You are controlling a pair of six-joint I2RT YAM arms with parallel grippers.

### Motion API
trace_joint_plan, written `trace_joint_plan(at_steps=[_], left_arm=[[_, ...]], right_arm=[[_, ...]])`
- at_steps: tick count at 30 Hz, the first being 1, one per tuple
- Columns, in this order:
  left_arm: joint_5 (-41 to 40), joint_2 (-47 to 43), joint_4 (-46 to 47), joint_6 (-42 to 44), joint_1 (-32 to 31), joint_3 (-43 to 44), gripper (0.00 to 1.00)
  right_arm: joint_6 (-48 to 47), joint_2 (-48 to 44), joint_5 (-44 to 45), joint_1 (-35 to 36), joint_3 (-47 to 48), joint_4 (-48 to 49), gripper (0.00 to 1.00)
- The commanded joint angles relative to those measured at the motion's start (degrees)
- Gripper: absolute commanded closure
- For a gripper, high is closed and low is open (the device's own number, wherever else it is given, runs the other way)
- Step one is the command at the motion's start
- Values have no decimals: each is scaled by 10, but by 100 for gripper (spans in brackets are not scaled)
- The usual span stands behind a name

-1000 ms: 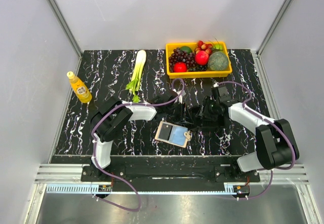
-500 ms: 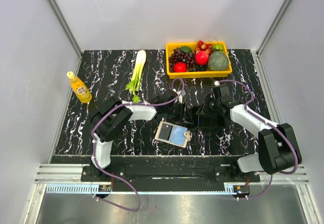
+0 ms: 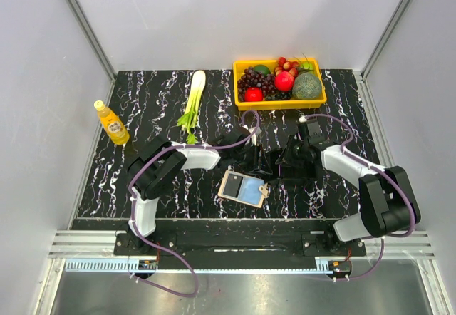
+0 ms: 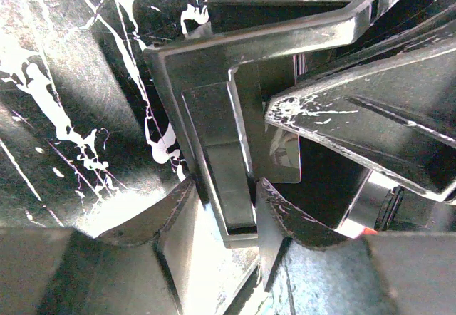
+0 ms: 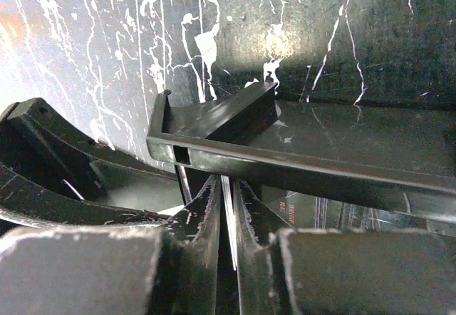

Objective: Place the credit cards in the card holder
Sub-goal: Pick up the credit card from the storage box.

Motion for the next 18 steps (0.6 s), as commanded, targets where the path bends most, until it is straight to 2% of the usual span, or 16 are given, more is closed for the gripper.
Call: trace_joint_plan(at_steps=[1, 3, 5, 6, 9, 15, 18], left_arm=[[-5, -18, 9, 23, -4, 4, 66], [-4, -18, 8, 23, -4, 3, 66], [-5, -19, 9, 22, -4, 2, 66], [-4, -18, 9, 22, -4, 3, 66], [-3, -19, 9, 22, -3, 3, 66], [-2, -17, 12, 20, -2, 1, 66], [0, -19, 13, 20, -1, -1, 66]], right_arm=[[-11, 4, -4, 4, 18, 4, 85], [-19, -4, -21, 4, 18, 10, 86], [-17, -20, -28, 4, 18, 12, 71], [-16, -27, -33, 4, 18, 15, 69], [-10, -40, -36, 4, 15, 17, 68], [-8, -7, -47, 4, 13, 23, 68], [-5, -1, -53, 4, 11, 32, 74]])
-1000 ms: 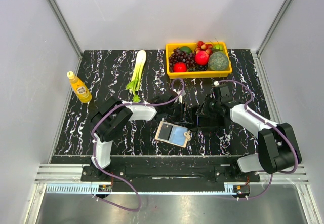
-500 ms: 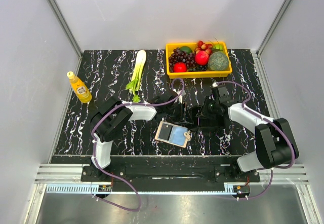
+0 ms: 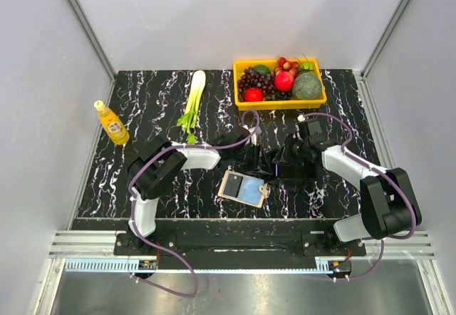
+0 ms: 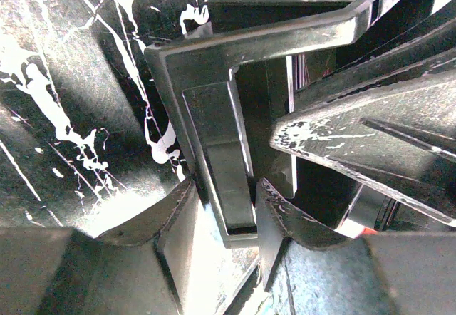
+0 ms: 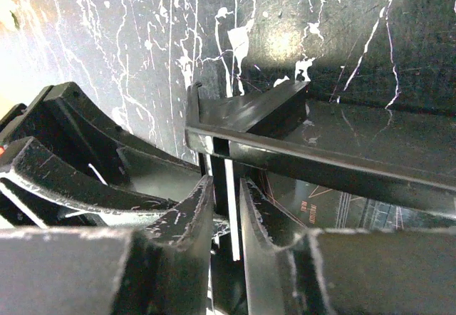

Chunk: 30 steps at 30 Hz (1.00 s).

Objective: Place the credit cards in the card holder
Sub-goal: Pick up the credit card from the storage box.

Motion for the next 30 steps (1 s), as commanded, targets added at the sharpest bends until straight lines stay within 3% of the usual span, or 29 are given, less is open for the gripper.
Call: trace_joint_plan(at_steps=[1, 3, 12, 16, 30], left_arm=[[-1, -19, 12, 21, 0, -1, 66], [0, -19, 13, 20, 1, -3, 66], [2, -17, 14, 18, 2, 0, 66], [4, -15, 16, 17, 2, -1, 66], [1, -19, 14, 18, 5, -3, 66]], right_arm=[[6, 7, -20, 4, 10, 28, 75], [3, 7, -26, 4, 11, 33, 80], [3, 4, -40, 4, 11, 38, 82], [3, 11, -40, 4, 10, 38, 100], [-31, -47, -24, 4, 16, 10, 100]])
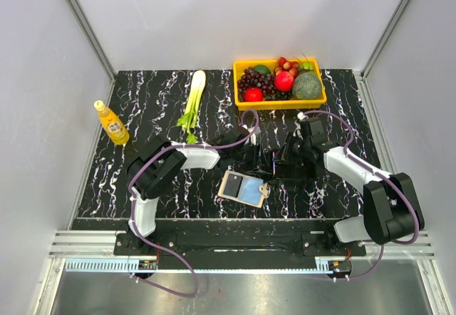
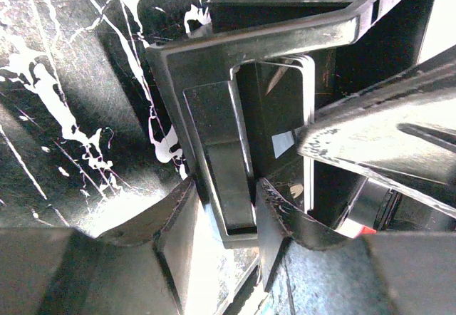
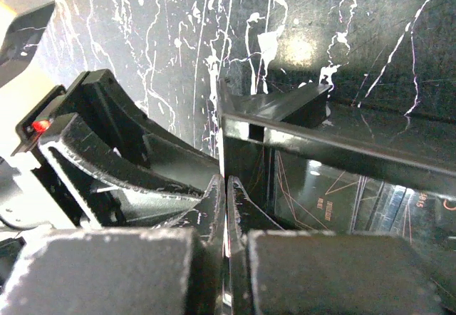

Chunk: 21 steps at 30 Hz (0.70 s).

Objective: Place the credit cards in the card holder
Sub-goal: Pick up the credit card from the storage box.

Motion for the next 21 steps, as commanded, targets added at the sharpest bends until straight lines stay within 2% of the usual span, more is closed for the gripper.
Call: trace_joint_plan(at_steps=[1, 8, 16, 21], left_arm=[[-2, -18, 14, 18, 2, -3, 66], [-2, -19, 10, 22, 4, 1, 66], [-1, -18, 5, 23, 4, 7, 66], [0, -17, 5, 23, 5, 8, 66]], right_arm=[[-30, -39, 8, 4, 21, -18, 100], [-65, -26, 72, 7, 41, -78, 100], [-37, 27, 34, 29, 57, -34, 100], [-26, 30, 16, 32, 55, -17, 100]])
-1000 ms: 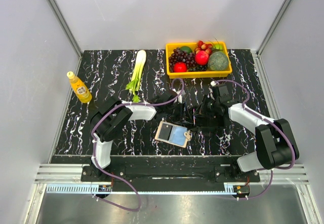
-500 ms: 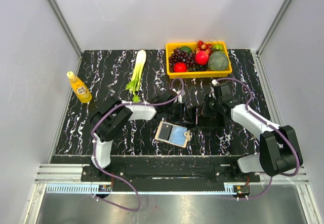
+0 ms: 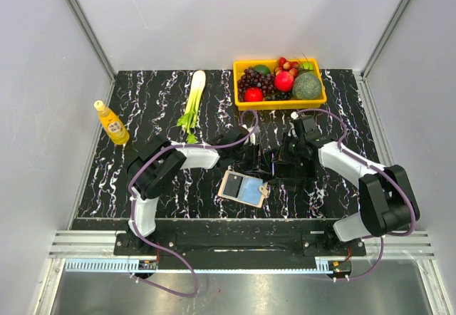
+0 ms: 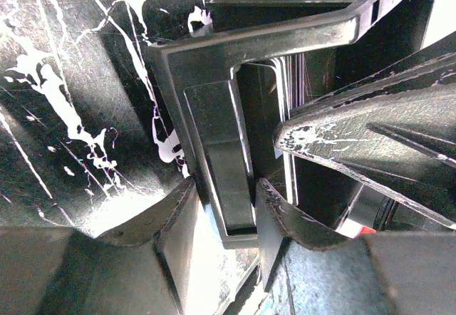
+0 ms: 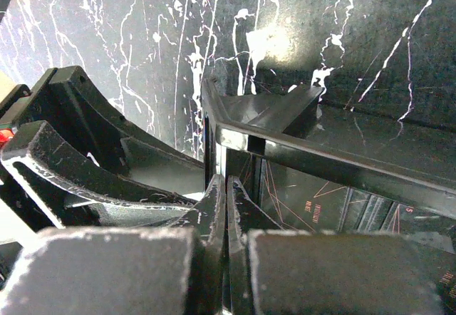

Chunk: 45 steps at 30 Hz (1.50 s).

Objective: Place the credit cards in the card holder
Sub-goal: Pick up the credit card from the storage box.

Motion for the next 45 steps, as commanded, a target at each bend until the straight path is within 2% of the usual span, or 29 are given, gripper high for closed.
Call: trace_joint_plan(at_steps=[1, 10, 17, 20, 28, 31, 36, 45], left_arm=[[-1, -16, 5, 22, 3, 8, 66], [0, -16, 10, 20, 3, 7, 66], [-2, -17, 11, 19, 3, 5, 66], [-3, -18, 12, 18, 3, 1, 66], [-3, -19, 12, 18, 3, 1, 66], [-4, -17, 12, 18, 4, 3, 66], [-5, -18, 12, 17, 3, 2, 66], [-2, -17, 11, 17, 4, 8, 66]], right_arm=[[13, -2, -29, 7, 18, 30, 100], [30, -22, -108, 7, 8, 53, 100], [28, -29, -102, 7, -8, 49, 100], [21, -35, -75, 7, -9, 33, 100], [-31, -75, 129, 12, 16, -66, 100], [-50, -61, 138, 12, 25, -85, 100], [-59, -52, 54, 15, 37, -77, 100], [-32, -31, -22, 49, 41, -52, 100]])
